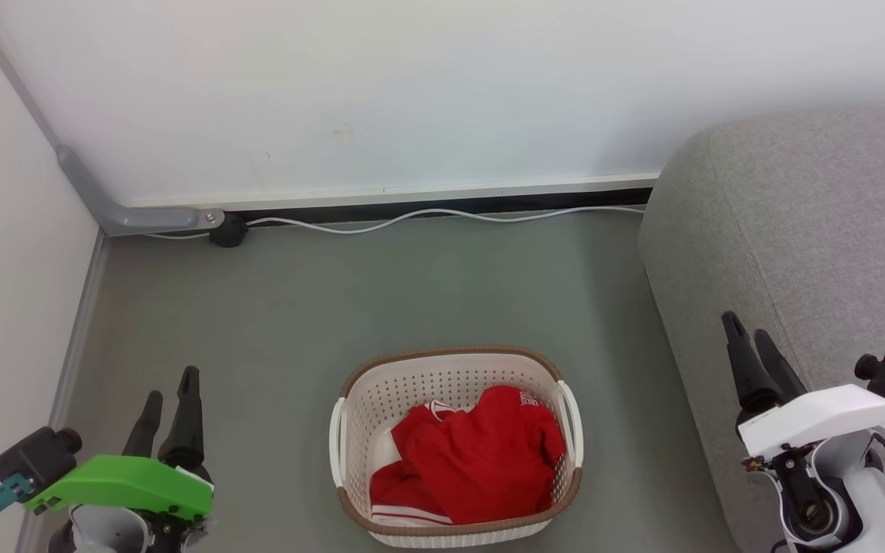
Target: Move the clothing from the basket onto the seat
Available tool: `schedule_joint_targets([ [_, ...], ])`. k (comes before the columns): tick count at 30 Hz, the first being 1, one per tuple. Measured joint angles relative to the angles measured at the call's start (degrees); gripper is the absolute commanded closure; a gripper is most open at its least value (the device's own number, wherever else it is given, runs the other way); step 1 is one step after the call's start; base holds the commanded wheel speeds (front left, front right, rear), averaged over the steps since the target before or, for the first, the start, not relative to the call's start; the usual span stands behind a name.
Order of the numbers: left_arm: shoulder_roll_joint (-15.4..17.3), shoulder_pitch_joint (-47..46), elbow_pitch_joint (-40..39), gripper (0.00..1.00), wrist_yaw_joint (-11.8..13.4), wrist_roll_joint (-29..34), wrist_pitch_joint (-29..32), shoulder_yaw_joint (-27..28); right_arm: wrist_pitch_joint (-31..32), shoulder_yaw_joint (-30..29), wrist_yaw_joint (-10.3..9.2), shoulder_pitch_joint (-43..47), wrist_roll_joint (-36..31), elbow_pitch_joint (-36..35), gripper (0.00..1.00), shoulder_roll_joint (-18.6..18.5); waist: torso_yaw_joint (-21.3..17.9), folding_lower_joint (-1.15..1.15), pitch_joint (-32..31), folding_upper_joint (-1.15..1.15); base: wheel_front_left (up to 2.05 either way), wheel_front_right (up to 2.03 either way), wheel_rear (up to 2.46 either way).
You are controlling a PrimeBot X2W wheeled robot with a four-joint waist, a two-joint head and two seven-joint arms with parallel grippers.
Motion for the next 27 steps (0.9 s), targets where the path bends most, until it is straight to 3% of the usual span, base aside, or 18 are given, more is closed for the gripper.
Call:
schedule_joint_targets([
  [27,1.97,2.26,-4.31,0.00,0.85,24.13,-5.25,-3.85,-5.54,4.93,-2.37,0.70,-19.51,-0.32,0.00,-1.71,-0.77,0.00,0.48,0.00,0.00,0.00,0.00],
])
